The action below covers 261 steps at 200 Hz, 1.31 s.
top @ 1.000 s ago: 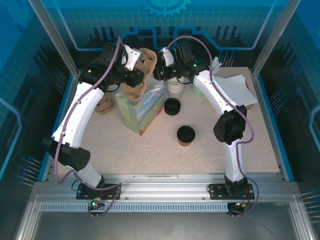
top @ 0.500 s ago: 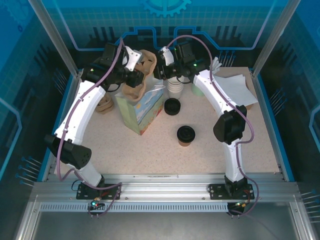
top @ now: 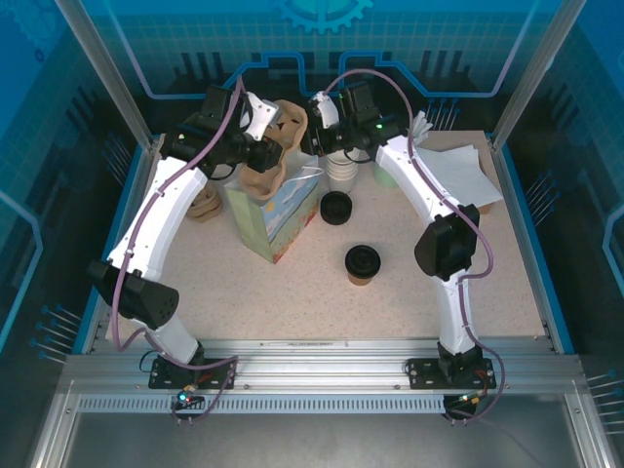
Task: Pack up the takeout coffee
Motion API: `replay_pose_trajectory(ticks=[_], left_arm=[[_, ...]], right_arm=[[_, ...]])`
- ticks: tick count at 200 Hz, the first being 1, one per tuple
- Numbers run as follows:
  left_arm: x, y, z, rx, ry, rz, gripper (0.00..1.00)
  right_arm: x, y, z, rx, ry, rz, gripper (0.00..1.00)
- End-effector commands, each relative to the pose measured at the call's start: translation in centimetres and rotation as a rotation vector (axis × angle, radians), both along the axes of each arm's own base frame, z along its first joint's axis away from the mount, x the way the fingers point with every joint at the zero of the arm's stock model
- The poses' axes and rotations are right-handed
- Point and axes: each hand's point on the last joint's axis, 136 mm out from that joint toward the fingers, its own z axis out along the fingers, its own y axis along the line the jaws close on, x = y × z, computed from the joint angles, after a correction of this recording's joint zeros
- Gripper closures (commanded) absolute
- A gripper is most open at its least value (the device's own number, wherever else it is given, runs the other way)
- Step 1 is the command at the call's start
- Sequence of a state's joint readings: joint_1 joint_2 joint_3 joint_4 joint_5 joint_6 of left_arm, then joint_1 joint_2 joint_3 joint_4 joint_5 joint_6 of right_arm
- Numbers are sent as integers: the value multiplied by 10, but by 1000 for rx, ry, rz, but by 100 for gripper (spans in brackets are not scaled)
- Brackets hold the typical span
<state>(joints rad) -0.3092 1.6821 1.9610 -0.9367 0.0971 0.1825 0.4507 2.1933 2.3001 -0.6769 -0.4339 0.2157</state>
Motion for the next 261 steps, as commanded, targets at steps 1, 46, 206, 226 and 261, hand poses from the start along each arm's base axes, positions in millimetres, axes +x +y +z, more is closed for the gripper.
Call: replay_pose_trajectory(ticks=[1, 46, 206, 226, 261], left_arm=[[-5, 0, 15, -44, -29, -6, 69], [-5, -1, 14, -51, -29, -9, 69], [-17, -8, 23, -17, -69, -57, 69], [-20, -9, 24, -5, -78, -68, 69], [-15, -7, 16, 26, -69, -60, 69]], right_arm=[[2, -5, 0, -12, 2, 2, 73], [3, -5, -1, -18, 3, -2, 77], [3, -4, 2, 0, 16, -13, 85], [3, -4, 2, 2, 16, -14, 85], [2, -4, 2, 1, 17, -12, 85]])
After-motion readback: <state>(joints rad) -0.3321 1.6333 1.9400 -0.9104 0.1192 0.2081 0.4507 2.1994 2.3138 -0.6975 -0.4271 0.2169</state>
